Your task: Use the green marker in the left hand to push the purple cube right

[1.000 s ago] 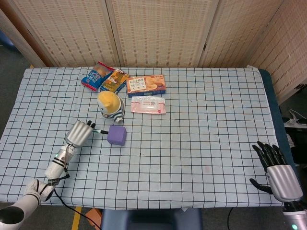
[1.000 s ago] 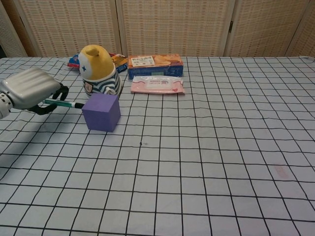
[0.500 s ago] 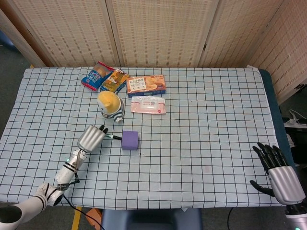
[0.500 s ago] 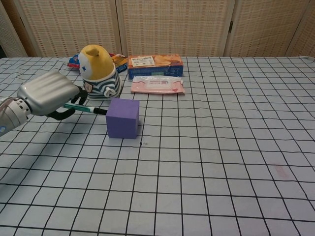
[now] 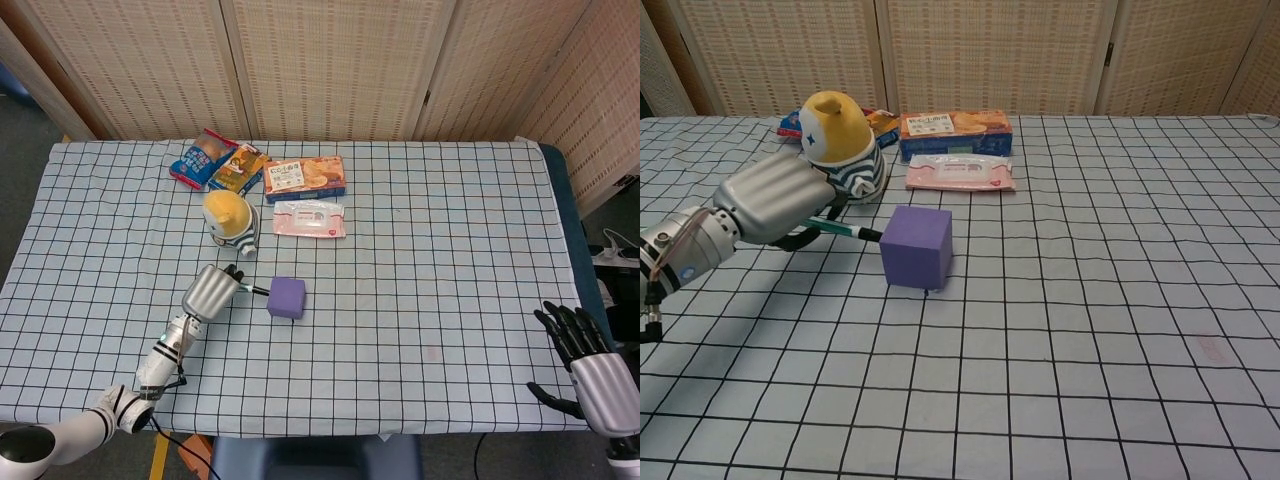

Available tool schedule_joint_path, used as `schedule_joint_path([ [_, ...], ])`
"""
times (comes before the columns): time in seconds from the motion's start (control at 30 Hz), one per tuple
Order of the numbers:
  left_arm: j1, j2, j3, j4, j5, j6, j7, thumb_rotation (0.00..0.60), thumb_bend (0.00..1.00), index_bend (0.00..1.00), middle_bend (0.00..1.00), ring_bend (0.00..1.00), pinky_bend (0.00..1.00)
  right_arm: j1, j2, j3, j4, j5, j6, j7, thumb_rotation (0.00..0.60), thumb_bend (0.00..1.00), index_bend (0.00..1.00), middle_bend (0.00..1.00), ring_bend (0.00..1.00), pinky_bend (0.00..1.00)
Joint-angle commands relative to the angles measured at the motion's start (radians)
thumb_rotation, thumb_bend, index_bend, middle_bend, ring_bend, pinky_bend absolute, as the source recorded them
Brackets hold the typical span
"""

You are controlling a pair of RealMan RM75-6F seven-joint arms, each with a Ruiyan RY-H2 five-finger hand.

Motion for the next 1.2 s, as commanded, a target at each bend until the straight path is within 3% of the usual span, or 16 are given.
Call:
schedule_joint_path([
  [0.03,-0.002,-0.011,0.0,-0.022,-0.003,-0.002,0.03,0.6,0.69,0.81,0.85,1.0,1.0,-0.005,0.005,-0.003,0.004,-0.01,0.011,0.011,0.6,0.06,0.0,0.0,0.0,0.0],
  [0.5,-0.022,-0.054,-0.025,-0.129,-0.027,-0.005,0.181,0.6,0.69,0.81,0.85,1.0,1.0,-0.01,0.025,-0.025,0.017,-0.06,0.034,0.068,0.6,0.06,0.0,0.0,0.0,0.0],
  [0.83,-0.073,-0.131,-0.069,-0.103,-0.071,-0.052,0.233,0.6,0.69,0.81,0.85,1.0,1.0,-0.02,0.038,-0.025,0.025,-0.06,0.059,0.101,0.6,0.06,0.0,0.0,0.0,0.0],
  [1.2,-0.12,-0.217,-0.086,-0.081,-0.072,-0.051,0.283,0.6,0.69,0.81,0.85,1.0,1.0,-0.023,0.045,-0.028,0.03,-0.065,0.063,0.115,0.6,0.06,0.0,0.0,0.0,0.0],
])
